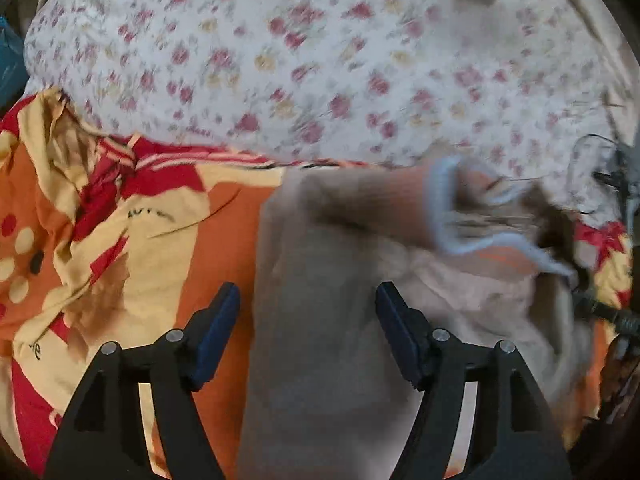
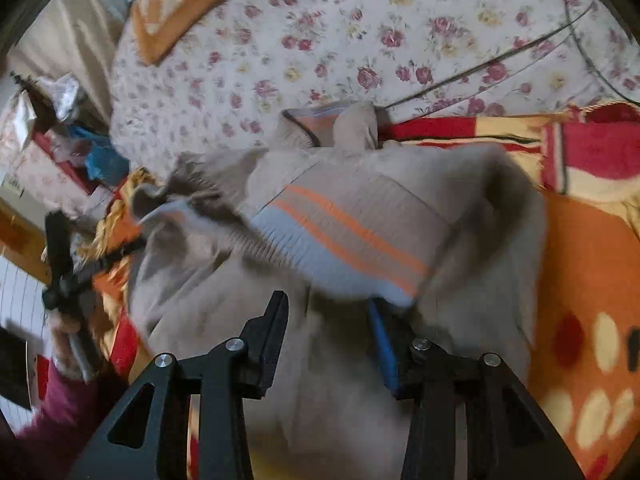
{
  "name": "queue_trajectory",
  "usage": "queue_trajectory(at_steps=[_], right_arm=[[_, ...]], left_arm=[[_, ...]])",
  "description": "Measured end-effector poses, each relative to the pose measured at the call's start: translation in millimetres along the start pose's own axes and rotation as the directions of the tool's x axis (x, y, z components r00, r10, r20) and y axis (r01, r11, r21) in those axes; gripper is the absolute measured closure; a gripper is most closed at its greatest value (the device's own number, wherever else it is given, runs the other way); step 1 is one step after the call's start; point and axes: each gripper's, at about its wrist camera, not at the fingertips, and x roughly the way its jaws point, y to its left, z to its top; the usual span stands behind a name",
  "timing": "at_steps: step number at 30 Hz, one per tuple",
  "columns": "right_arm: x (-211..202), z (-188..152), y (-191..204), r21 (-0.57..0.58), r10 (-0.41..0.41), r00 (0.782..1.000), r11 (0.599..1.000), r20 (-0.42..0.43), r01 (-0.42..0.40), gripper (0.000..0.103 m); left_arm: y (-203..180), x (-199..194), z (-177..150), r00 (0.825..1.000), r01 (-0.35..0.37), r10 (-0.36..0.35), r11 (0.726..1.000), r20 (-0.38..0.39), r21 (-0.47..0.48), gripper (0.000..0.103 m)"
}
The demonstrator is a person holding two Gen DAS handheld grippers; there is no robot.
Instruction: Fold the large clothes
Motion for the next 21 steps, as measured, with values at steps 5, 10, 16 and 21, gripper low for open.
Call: queue_trajectory(at_steps=[5,10,16,21], right_arm=[[13.6,61.2,-6.6,0.036,-0.113,0.972,0.993,0.204,0.108,0.062],[-5.5,63.7,36.2,-0.101,-0.064,0.972,0.991,0.227,0.089,0.044],[42.8,59.7,111.2,-0.395,-0.100,0.984,0.906,0.151,0.152,0.027],[119.8,67.0,115.6,-0.456,-0.221,0.972,0.875,-0.080,0.162,0.021]], left_arm=[[31.7,11.6,10.0,1.000,-0.015,0.017,0.990,0.011,-0.142,0.033],[35.8,-11.8,4.0,0.999,-0.003,0.006,0.997,0.042,-0.072,0.031],[21.9,-9.6,-12.7,0.977,0.183,-0.181,0.983,-0.108,0.005,0.024],[12.4,2.4,-20.4,0.969,0.189,-0.175,0.979,-0.175,0.070,0.024]])
